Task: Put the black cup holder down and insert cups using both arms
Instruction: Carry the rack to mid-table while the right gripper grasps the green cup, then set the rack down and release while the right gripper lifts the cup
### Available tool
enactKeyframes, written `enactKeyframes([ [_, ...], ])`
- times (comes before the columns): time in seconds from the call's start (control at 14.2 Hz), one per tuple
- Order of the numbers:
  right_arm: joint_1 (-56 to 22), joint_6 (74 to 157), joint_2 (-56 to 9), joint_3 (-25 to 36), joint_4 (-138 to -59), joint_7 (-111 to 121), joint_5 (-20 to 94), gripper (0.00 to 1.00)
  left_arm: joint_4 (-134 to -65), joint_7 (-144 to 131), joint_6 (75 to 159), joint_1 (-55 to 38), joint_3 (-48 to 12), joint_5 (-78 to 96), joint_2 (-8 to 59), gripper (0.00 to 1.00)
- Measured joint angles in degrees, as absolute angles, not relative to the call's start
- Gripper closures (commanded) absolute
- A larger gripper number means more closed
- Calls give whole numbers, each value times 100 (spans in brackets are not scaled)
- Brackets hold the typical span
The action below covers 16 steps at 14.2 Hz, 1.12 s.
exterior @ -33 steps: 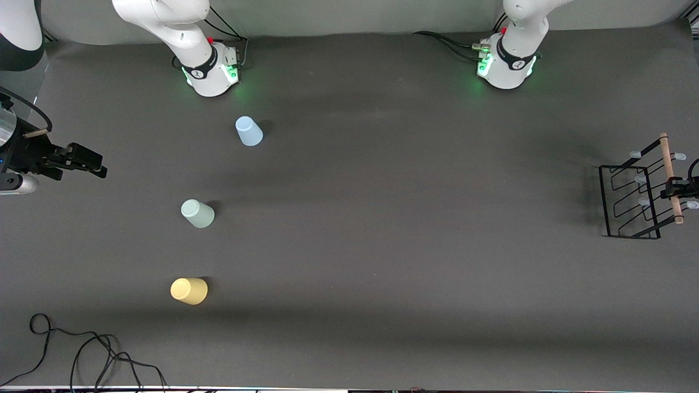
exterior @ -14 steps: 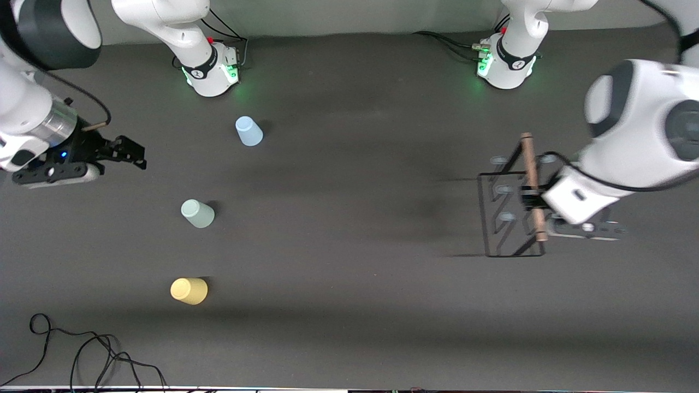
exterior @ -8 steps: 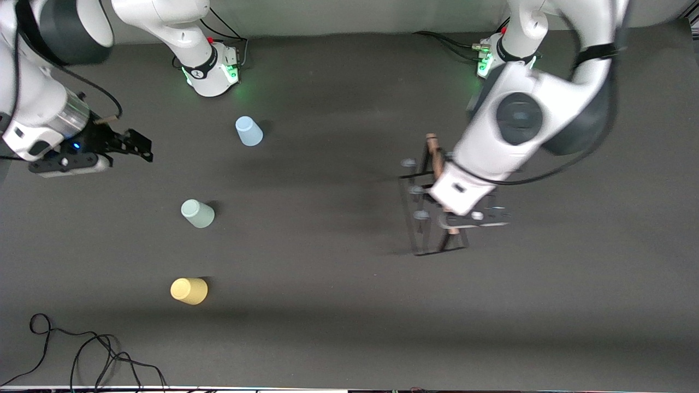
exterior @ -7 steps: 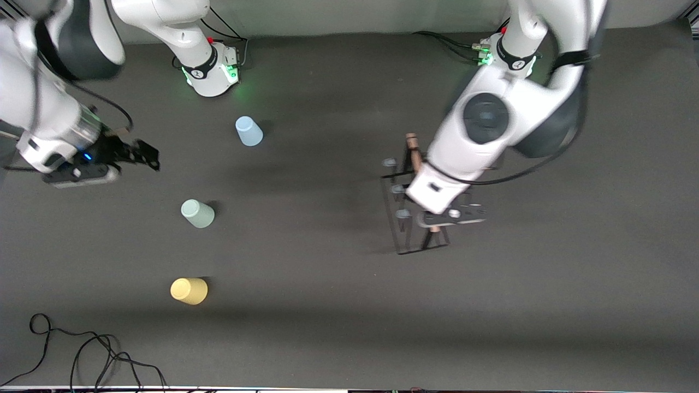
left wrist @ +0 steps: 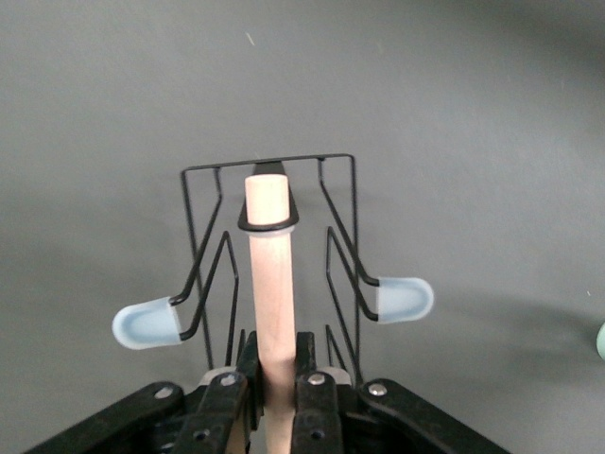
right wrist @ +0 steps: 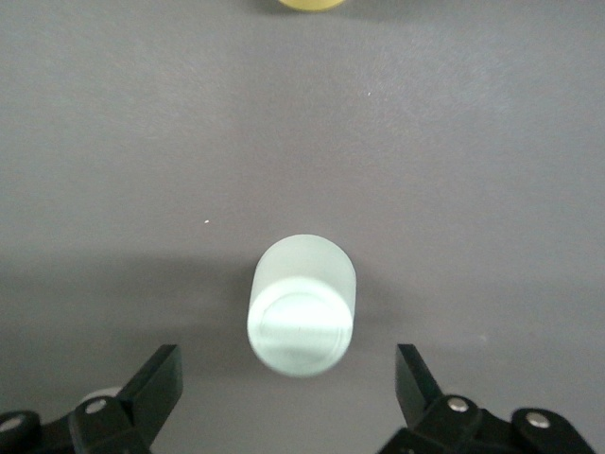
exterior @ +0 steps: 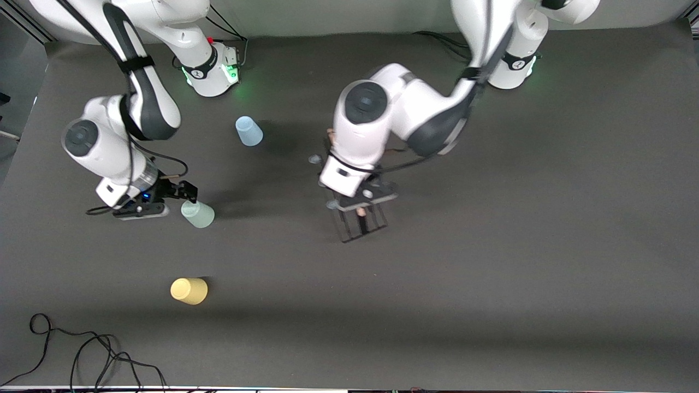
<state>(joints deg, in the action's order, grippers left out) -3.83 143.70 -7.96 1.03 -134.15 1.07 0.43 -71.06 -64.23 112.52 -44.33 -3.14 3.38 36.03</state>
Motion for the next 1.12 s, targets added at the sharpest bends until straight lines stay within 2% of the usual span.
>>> enactKeyframes([
  [0.35,-384,15035,-1438,104,-13505,107,43,0,-7048,-6885,11563,-5093,-308,337,4000,100],
  [0.42,-384,15106,-1503,104,-13502,107,43,14,-7045,-6887,11600,-5174,-308,337,4061,100],
  [0.49,-384,15157,-1550,104,-13503,107,43,35,-7044,-6887,11657,-5240,-306,333,4122,100],
  [0.63,-384,15197,-1593,104,-13502,107,43,70,-7040,-6730,11680,-5315,-306,161,4206,100],
  [0.7,-384,15204,-1591,104,-13494,106,43,82,-7027,-6535,11680,-5319,-306,59,4227,100],
  [1.05,-385,15189,-1545,104,-13436,106,43,85,-7000,-5779,11679,-5310,-251,-11,4228,100],
  [1.12,-386,15082,-1441,104,-13373,105,43,85,-7000,-5752,11680,-5310,-251,-11,4228,1],
])
